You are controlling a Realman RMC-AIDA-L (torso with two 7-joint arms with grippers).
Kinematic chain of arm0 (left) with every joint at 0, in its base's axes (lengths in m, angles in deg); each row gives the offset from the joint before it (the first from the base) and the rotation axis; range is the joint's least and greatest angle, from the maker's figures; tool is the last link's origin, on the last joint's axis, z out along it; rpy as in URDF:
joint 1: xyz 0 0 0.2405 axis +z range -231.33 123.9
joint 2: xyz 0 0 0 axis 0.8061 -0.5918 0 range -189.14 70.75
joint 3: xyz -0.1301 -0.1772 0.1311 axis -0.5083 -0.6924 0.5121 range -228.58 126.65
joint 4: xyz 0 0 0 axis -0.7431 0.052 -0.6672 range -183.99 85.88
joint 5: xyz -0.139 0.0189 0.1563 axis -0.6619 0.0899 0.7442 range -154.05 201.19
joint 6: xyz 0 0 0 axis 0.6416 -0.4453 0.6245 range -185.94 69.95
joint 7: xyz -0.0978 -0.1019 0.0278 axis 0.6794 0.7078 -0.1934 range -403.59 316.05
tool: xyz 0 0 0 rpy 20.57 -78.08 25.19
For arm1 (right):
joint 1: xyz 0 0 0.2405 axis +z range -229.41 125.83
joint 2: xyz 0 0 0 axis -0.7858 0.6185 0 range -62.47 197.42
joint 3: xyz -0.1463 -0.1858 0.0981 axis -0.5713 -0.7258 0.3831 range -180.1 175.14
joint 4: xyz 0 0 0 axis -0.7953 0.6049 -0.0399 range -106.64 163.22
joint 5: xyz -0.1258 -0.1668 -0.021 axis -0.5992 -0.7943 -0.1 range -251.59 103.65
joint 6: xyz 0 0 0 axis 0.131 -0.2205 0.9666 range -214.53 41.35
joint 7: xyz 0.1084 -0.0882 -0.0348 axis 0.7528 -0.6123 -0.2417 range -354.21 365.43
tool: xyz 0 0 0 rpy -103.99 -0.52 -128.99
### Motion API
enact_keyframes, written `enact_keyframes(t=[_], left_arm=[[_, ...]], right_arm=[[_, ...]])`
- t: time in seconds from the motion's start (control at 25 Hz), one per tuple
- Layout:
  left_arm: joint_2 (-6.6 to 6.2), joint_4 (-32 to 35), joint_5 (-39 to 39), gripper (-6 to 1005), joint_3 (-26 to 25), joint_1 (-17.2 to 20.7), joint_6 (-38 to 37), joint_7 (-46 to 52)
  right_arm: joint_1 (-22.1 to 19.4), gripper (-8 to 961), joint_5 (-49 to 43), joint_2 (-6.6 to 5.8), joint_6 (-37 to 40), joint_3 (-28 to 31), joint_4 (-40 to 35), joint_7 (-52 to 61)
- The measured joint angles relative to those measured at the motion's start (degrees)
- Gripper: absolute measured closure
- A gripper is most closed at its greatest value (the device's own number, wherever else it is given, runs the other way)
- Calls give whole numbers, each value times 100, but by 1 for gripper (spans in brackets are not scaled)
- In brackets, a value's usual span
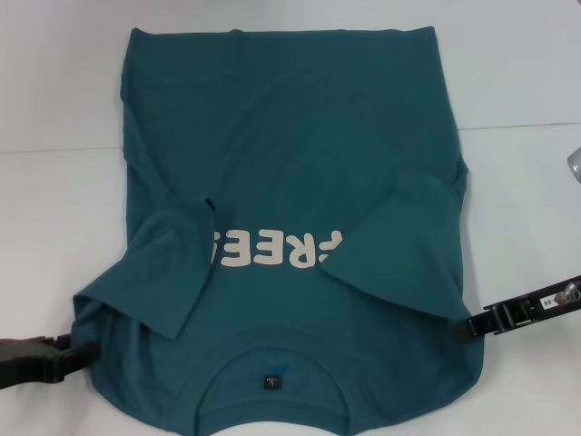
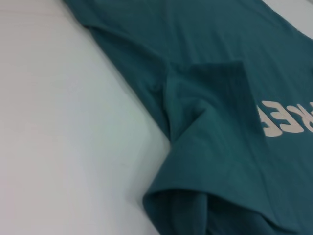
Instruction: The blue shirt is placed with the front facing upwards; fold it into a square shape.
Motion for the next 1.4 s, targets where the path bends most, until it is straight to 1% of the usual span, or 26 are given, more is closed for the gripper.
enact_keyframes(t=[0.24, 0.36, 0.56, 0.8, 0.92, 1.08, 1.4], left_arm=[[22, 12, 2, 538, 38, -61, 175, 68], [23, 61, 5, 609, 139, -52, 174, 157], [23, 99, 4, 806, 217, -27, 120, 280], [16, 375, -12, 956, 185, 110, -162, 535], [11, 601, -6, 951, 178, 239, -291, 624], [37, 938, -34, 950, 238, 458, -408, 693], [43, 1446, 3, 950, 273, 711, -743, 829]], right_arm=[[-30, 885, 12, -8, 53, 92, -2, -35], [-63, 883, 13, -10, 72, 127, -15, -37], [-121, 879, 14, -11, 95, 205, -47, -63], [-164, 875, 13, -29, 293, 563, -85, -204], [-186, 872, 13, -49, 413, 801, -85, -287], [-252, 869, 13, -86, 470, 1075, -85, -323], [-382, 863, 19, -175, 632, 1398, -69, -345]])
